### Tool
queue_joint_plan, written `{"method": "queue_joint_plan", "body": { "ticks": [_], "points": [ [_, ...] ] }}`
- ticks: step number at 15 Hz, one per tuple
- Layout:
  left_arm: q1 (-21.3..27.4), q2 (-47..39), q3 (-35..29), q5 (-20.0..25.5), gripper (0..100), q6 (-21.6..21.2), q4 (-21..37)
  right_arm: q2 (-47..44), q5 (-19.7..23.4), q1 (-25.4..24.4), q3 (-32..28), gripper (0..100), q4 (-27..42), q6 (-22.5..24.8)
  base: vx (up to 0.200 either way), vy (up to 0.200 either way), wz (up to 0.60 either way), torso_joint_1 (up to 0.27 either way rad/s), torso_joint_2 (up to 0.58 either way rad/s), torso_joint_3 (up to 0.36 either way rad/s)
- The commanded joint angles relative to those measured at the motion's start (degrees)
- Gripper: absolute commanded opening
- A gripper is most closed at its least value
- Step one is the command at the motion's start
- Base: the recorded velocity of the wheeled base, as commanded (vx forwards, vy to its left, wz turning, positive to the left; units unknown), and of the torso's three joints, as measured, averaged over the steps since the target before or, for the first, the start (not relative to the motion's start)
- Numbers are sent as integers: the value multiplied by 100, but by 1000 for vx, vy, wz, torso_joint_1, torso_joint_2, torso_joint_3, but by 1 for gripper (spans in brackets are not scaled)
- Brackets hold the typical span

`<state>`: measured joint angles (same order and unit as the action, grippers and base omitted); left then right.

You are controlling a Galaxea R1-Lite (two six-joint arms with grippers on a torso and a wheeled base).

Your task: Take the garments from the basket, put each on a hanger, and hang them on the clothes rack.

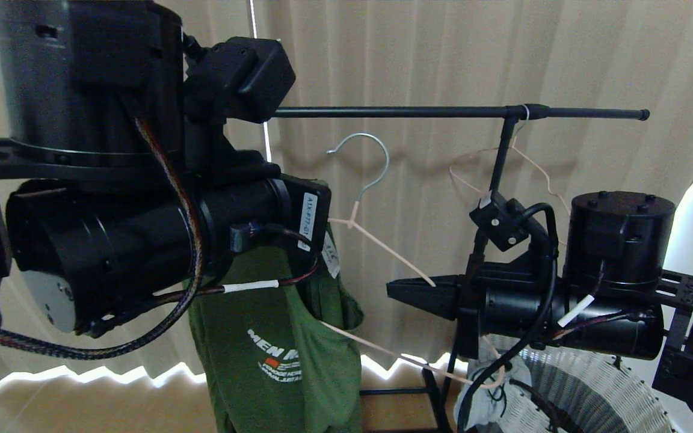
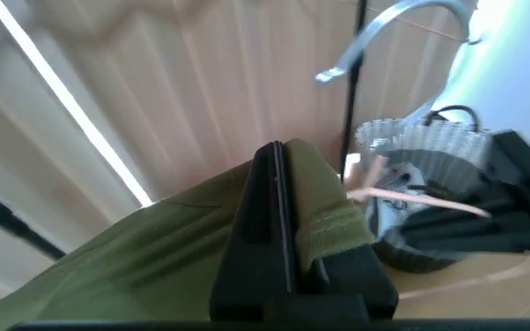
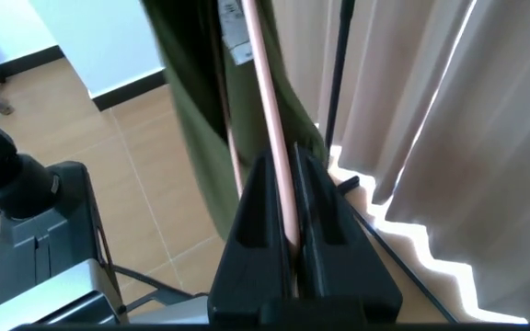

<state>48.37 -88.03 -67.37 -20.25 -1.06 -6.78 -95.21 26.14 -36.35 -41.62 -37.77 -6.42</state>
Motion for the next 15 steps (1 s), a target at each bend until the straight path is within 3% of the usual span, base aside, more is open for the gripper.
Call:
{"method": "queue_joint_plan", "body": {
  "ticks": [1,5,10,15],
  "points": [
    [32,14,-5,3,0,1,1,-6,5,5,-13,0,-3,1,0,0,0,0,0,0],
    [-30,110,48,118,0,-8,10,-6,-170,111,-22,0,-3,1,0,0,0,0,0,0],
    [-21,163,127,1084,0,-202,19,-173,-188,207,-400,0,50,10,0,0,0,0,0,0],
    [-30,190,338,1155,0,-342,10,-217,-241,269,-470,0,59,10,0,0,0,0,0,0]
  ]
}}
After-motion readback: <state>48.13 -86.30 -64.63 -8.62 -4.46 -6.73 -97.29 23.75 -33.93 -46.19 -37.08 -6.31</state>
